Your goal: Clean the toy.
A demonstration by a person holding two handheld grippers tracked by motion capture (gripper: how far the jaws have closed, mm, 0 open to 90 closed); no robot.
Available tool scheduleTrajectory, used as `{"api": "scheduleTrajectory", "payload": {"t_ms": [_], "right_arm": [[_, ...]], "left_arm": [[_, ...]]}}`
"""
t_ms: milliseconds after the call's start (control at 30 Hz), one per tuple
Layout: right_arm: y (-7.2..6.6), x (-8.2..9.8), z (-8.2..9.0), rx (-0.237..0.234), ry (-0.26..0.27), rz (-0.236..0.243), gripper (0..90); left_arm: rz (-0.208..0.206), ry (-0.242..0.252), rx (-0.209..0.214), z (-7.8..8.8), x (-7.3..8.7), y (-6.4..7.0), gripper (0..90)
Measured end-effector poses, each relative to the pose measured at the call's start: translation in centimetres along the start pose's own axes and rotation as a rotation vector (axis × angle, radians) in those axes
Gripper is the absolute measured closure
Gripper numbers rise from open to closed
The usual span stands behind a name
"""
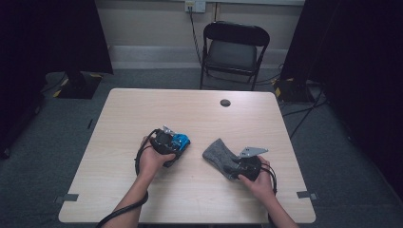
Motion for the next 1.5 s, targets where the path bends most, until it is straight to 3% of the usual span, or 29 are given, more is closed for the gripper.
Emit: {"api": "scheduleTrajectory", "payload": {"t_ms": [67,200,433,667,800,967,1133,1300,1367,1500], "right_arm": [[-0.1,-0.1,0.0,0.008,-0.004,-0.002,54.0],[-0.2,-0.1,-0.1,0.01,-0.01,-0.003,60.9],[-0.4,-0.3,-0.2,0.032,-0.025,-0.028,71.3],[-0.3,-0.6,-0.3,0.054,-0.038,-0.106,77.1],[0.0,-1.9,-0.5,0.077,-0.036,-0.133,77.6],[1.0,-5.8,-0.8,0.094,0.003,-0.121,77.6],[1.0,-9.3,-1.8,0.069,0.028,-0.098,77.6],[-0.5,-10.5,-3.7,0.017,-0.004,-0.04,77.5],[-1.4,-10.5,-4.4,-0.008,-0.017,-0.018,77.5],[-2.2,-10.2,-4.9,-0.051,-0.035,0.004,77.6]], "left_arm": [[-0.013,-0.006,0.001,0.1,0.1,0.1,28.1],[0.009,-0.006,0.021,0.3,0.0,0.2,28.2],[-0.029,0.021,0.051,1.4,-0.6,0.7,28.2],[-0.067,0.05,0.1,2.7,-1.2,1.9,28.2],[-0.09,0.064,0.13,3.3,-1.3,2.7,28.2],[-0.102,0.067,0.167,3.6,-1.0,3.6,28.1],[-0.12,0.063,0.187,3.8,-0.7,4.1,28.1],[-0.131,0.07,0.199,3.7,-0.7,4.8,28.1],[-0.151,0.062,0.194,3.8,-0.7,4.9,28.1],[-0.15,0.056,0.188,3.9,-0.5,4.6,28.1]]}}
Point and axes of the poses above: each handheld gripper's, and its own axes: z roughly backward along the jaws, x roughly out of its underside, y roughly to its right, the point moved 5 cm from there along -z, roughly forward along the jaws, and after that the axes turned 11 degrees about y, right-handed, at the moved point
